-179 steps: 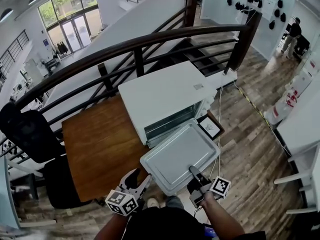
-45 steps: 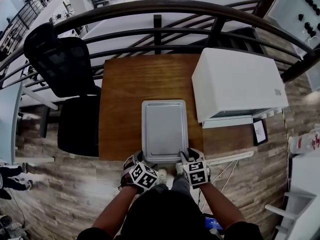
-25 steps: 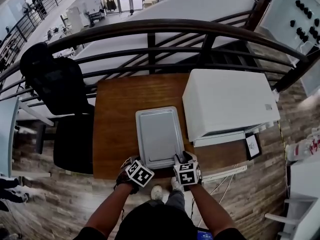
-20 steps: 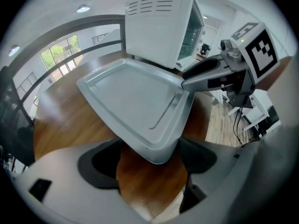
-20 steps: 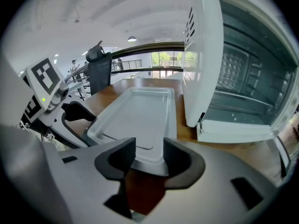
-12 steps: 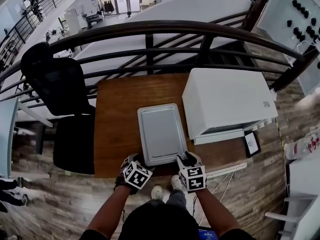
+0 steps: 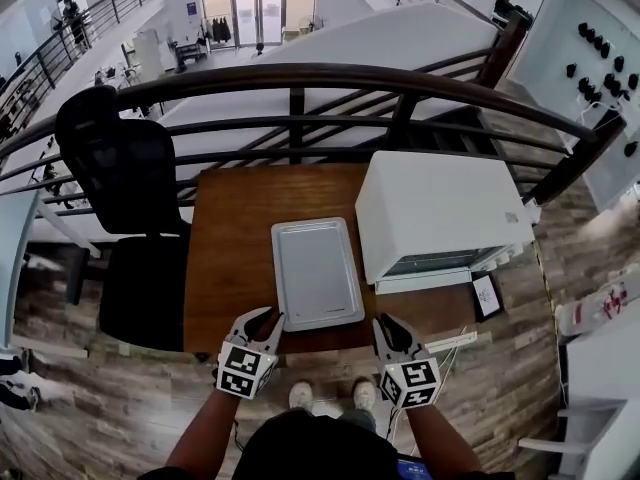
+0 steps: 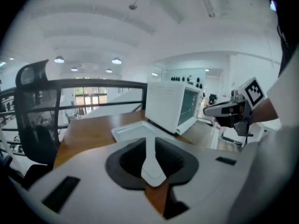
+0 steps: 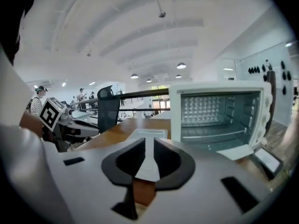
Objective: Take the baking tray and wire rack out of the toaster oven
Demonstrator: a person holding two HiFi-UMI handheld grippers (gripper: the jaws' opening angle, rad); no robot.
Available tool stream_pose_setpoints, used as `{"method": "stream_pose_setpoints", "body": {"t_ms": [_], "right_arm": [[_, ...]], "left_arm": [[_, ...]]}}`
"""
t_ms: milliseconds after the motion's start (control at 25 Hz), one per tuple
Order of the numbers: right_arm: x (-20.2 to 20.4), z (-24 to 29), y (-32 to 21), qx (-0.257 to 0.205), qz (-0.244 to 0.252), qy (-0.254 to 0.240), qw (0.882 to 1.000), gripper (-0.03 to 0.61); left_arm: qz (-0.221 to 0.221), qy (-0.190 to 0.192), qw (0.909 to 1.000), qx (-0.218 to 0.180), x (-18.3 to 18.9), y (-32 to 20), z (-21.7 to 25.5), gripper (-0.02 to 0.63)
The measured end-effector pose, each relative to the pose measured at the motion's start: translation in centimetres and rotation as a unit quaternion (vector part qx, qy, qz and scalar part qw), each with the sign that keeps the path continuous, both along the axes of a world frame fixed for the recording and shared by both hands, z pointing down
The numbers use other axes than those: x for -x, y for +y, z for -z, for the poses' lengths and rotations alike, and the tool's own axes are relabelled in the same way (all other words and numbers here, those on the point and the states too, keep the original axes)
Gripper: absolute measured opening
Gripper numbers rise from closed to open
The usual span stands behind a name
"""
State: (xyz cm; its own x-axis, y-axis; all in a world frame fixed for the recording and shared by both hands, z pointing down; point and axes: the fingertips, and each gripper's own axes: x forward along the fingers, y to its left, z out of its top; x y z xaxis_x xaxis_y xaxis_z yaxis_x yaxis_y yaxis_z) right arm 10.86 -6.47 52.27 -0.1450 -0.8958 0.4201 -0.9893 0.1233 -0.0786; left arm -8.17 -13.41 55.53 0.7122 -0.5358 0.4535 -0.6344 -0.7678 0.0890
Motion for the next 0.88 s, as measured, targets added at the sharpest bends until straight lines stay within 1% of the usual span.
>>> {"method": "stream_pose_setpoints", "body": {"t_ms": [40, 120, 240, 320, 400, 480, 600, 720, 800, 880], "right_arm": [[-0.2, 1.2, 0.3, -0.016, 0.002, 0.003, 1.0, 0.047], [-0.8, 3.5, 1.0, -0.044, 0.005, 0.009, 0.999, 0.041], [-2.5, 5.7, 2.0, -0.067, 0.006, 0.013, 0.998, 0.035], [-4.1, 6.5, 2.7, -0.076, 0.006, 0.013, 0.997, 0.033], [-6.1, 7.0, 3.3, -0.086, 0.001, 0.015, 0.996, 0.025], [-8.5, 6.8, 3.9, -0.088, -0.005, 0.017, 0.996, 0.023], [-12.0, 6.4, 4.7, -0.085, -0.008, 0.013, 0.996, 0.023], [-14.9, 6.3, 4.6, -0.086, 0.001, 0.016, 0.996, 0.022], [-16.4, 6.3, 4.3, -0.089, 0.012, 0.019, 0.996, 0.022], [-17.8, 6.2, 4.1, -0.091, 0.021, 0.009, 0.996, 0.022]], "left_arm": [[0.004, 0.017, 0.9996, -0.023, -0.2, 0.0, 1.5, 0.055], [0.008, 0.047, 0.9973, -0.057, -0.7, 0.4, 4.3, 0.033], [0.017, 0.073, 0.9928, -0.093, -2.3, 1.3, 7.4, 0.018], [0.027, 0.08, 0.9897, -0.116, -3.5, 2.2, 9.1, 0.015], [0.038, 0.078, 0.9862, -0.141, -4.5, 2.9, 10.4, 0.015], [0.051, 0.082, 0.9827, -0.158, -5.1, 3.7, 11.4, 0.015], [0.071, 0.102, 0.9796, -0.158, -6.4, 4.9, 12.1, 0.015], [0.092, 0.111, 0.9785, -0.147, -8.8, 5.2, 11.8, 0.015], [0.113, 0.127, 0.9769, -0.13, -10.5, 5.2, 11.3, 0.017], [0.137, 0.142, 0.9744, -0.108, -11.9, 5.4, 10.8, 0.017]]}}
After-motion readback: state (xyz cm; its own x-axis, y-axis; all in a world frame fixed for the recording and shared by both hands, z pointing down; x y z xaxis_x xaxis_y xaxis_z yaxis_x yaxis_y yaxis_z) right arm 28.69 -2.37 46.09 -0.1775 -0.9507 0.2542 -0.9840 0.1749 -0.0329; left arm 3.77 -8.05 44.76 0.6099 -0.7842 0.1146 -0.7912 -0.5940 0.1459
